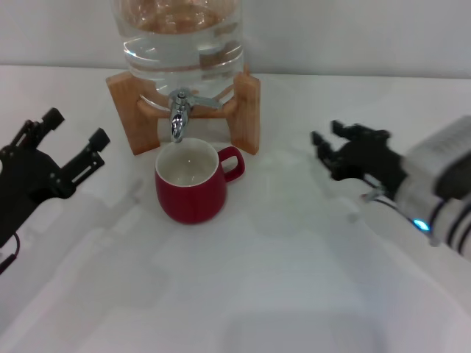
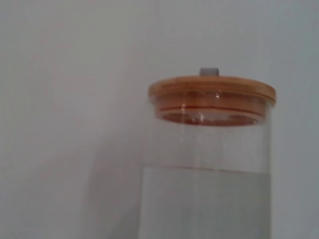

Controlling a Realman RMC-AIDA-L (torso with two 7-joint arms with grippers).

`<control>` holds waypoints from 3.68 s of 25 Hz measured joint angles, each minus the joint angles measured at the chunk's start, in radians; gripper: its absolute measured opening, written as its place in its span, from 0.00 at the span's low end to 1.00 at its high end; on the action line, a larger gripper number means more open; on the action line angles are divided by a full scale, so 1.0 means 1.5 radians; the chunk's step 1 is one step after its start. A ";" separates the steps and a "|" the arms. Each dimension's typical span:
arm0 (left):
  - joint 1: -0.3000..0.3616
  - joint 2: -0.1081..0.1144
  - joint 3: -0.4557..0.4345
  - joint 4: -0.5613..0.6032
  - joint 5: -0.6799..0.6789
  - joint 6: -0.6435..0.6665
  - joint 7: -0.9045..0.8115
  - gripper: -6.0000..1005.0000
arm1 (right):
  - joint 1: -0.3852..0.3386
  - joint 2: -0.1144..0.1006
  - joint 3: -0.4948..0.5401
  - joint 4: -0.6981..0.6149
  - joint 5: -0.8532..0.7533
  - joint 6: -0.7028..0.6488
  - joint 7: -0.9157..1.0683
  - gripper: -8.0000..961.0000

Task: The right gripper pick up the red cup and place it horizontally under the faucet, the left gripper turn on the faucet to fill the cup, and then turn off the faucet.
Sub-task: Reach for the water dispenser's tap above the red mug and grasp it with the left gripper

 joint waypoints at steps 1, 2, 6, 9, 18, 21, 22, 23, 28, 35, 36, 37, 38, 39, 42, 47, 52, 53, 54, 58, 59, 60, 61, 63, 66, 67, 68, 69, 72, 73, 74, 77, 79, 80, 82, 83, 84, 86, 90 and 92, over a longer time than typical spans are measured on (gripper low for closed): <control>0.000 0.000 0.000 0.000 -0.008 0.000 0.000 0.88 | -0.007 0.001 0.008 -0.015 -0.001 -0.030 -0.002 0.38; 0.000 0.000 0.000 0.000 -0.014 0.000 0.002 0.88 | -0.013 0.004 0.016 -0.032 -0.001 -0.067 -0.004 0.38; -0.001 -0.001 0.000 0.003 -0.033 -0.001 0.014 0.88 | -0.027 0.007 0.037 -0.119 0.005 -0.221 -0.003 0.38; -0.004 -0.001 0.000 0.004 -0.037 -0.008 0.015 0.88 | -0.029 0.007 0.049 -0.163 0.007 -0.281 0.002 0.39; 0.000 -0.002 0.000 0.004 -0.054 -0.016 0.015 0.88 | -0.036 0.007 0.089 -0.230 0.008 -0.322 0.008 0.58; 0.000 -0.002 0.000 0.004 -0.054 -0.017 0.015 0.88 | -0.040 0.007 0.100 -0.249 0.009 -0.348 0.009 0.64; -0.001 -0.002 0.000 0.004 -0.054 -0.017 0.015 0.88 | -0.041 0.007 0.103 -0.252 0.010 -0.353 0.009 0.66; -0.002 -0.002 0.000 0.004 -0.055 -0.017 0.015 0.88 | -0.044 0.007 0.104 -0.255 0.012 -0.359 0.009 0.68; -0.004 -0.002 0.000 0.004 -0.060 -0.017 0.015 0.88 | -0.050 0.008 0.105 -0.258 0.018 -0.368 0.010 0.78; -0.005 -0.002 0.000 0.004 -0.060 -0.016 0.014 0.88 | -0.047 0.009 0.089 -0.262 0.042 -0.377 0.044 0.90; -0.005 -0.002 0.000 0.004 -0.059 -0.015 0.010 0.88 | -0.045 0.010 0.084 -0.262 0.042 -0.376 0.050 0.90; -0.006 -0.002 0.000 0.004 -0.056 -0.015 0.005 0.88 | -0.043 0.011 0.079 -0.263 0.042 -0.374 0.051 0.90; -0.008 -0.001 0.001 0.004 -0.050 -0.015 -0.004 0.88 | -0.040 0.012 0.075 -0.263 0.042 -0.370 0.051 0.90; -0.009 0.000 0.001 0.002 -0.043 -0.015 -0.015 0.88 | -0.038 0.014 0.070 -0.264 0.042 -0.364 0.051 0.90; -0.018 0.001 0.001 -0.016 -0.016 -0.018 -0.054 0.88 | -0.033 0.015 0.060 -0.265 0.042 -0.343 0.052 0.90; -0.040 0.001 0.001 -0.076 0.028 -0.021 -0.142 0.88 | -0.031 0.017 0.059 -0.266 0.043 -0.320 0.054 0.89; -0.080 0.002 0.001 -0.163 0.092 -0.019 -0.267 0.88 | -0.029 0.018 0.059 -0.266 0.046 -0.301 0.054 0.89; -0.089 0.002 0.001 -0.180 0.105 -0.015 -0.289 0.88 | -0.027 0.019 0.058 -0.266 0.048 -0.297 0.055 0.89; -0.098 0.002 0.001 -0.198 0.117 -0.012 -0.311 0.88 | -0.027 0.019 0.056 -0.266 0.050 -0.294 0.057 0.89; -0.134 0.004 0.002 -0.280 0.187 0.019 -0.381 0.88 | -0.026 0.019 0.049 -0.266 0.051 -0.292 0.073 0.89; -0.143 0.004 0.002 -0.299 0.204 0.030 -0.395 0.88 | -0.026 0.018 0.048 -0.266 0.051 -0.292 0.076 0.89; -0.153 0.004 0.002 -0.322 0.223 0.044 -0.408 0.88 | -0.026 0.018 0.047 -0.266 0.051 -0.291 0.078 0.89; -0.163 0.004 0.002 -0.344 0.241 0.057 -0.419 0.88 | -0.026 0.018 0.046 -0.266 0.051 -0.291 0.081 0.89; -0.181 0.006 0.002 -0.378 0.264 0.092 -0.434 0.88 | -0.026 0.018 0.041 -0.266 0.052 -0.290 0.082 0.89; -0.205 0.009 0.002 -0.421 0.285 0.140 -0.452 0.88 | -0.024 0.018 0.023 -0.263 0.068 -0.290 0.083 0.89; -0.215 0.010 0.003 -0.438 0.296 0.158 -0.462 0.88 | -0.023 0.018 0.018 -0.263 0.075 -0.290 0.084 0.89; -0.224 0.010 0.003 -0.451 0.308 0.171 -0.470 0.88 | -0.021 0.018 0.012 -0.263 0.082 -0.290 0.084 0.89; -0.232 0.011 0.003 -0.464 0.322 0.182 -0.476 0.88 | -0.019 0.018 0.002 -0.263 0.091 -0.290 0.084 0.89; -0.256 0.010 0.003 -0.493 0.361 0.205 -0.487 0.88 | -0.016 0.018 -0.013 -0.264 0.102 -0.290 0.085 0.89; -0.263 0.009 0.003 -0.498 0.372 0.209 -0.489 0.88 | -0.016 0.018 -0.016 -0.264 0.102 -0.290 0.085 0.89; -0.271 0.009 0.003 -0.505 0.386 0.215 -0.492 0.88 | -0.016 0.018 -0.017 -0.264 0.103 -0.290 0.085 0.89; -0.293 0.009 0.003 -0.521 0.422 0.227 -0.497 0.88 | -0.017 0.018 -0.021 -0.264 0.103 -0.290 0.085 0.89; -0.304 0.010 0.003 -0.526 0.435 0.229 -0.496 0.88 | -0.018 0.018 -0.023 -0.265 0.103 -0.290 0.085 0.89; -0.309 0.011 0.003 -0.526 0.441 0.230 -0.494 0.88 | -0.018 0.018 -0.025 -0.265 0.103 -0.290 0.086 0.89; -0.322 0.015 0.004 -0.526 0.453 0.230 -0.483 0.88 | -0.018 0.018 -0.026 -0.265 0.103 -0.290 0.086 0.89; -0.322 0.015 0.004 -0.526 0.453 0.230 -0.483 0.88 | -0.018 0.018 -0.027 -0.265 0.103 -0.290 0.086 0.89; -0.337 0.019 0.004 -0.527 0.463 0.229 -0.472 0.88 | -0.018 0.018 -0.028 -0.265 0.103 -0.290 0.086 0.89; -0.353 0.023 0.004 -0.527 0.475 0.229 -0.462 0.88 | -0.018 0.018 -0.030 -0.265 0.104 -0.290 0.087 0.89; -0.387 0.026 0.004 -0.523 0.510 0.230 -0.446 0.88 | -0.018 0.018 -0.035 -0.265 0.111 -0.290 0.088 0.89; -0.403 0.025 0.004 -0.521 0.532 0.231 -0.438 0.88 | -0.019 0.018 -0.036 -0.265 0.113 -0.290 0.088 0.89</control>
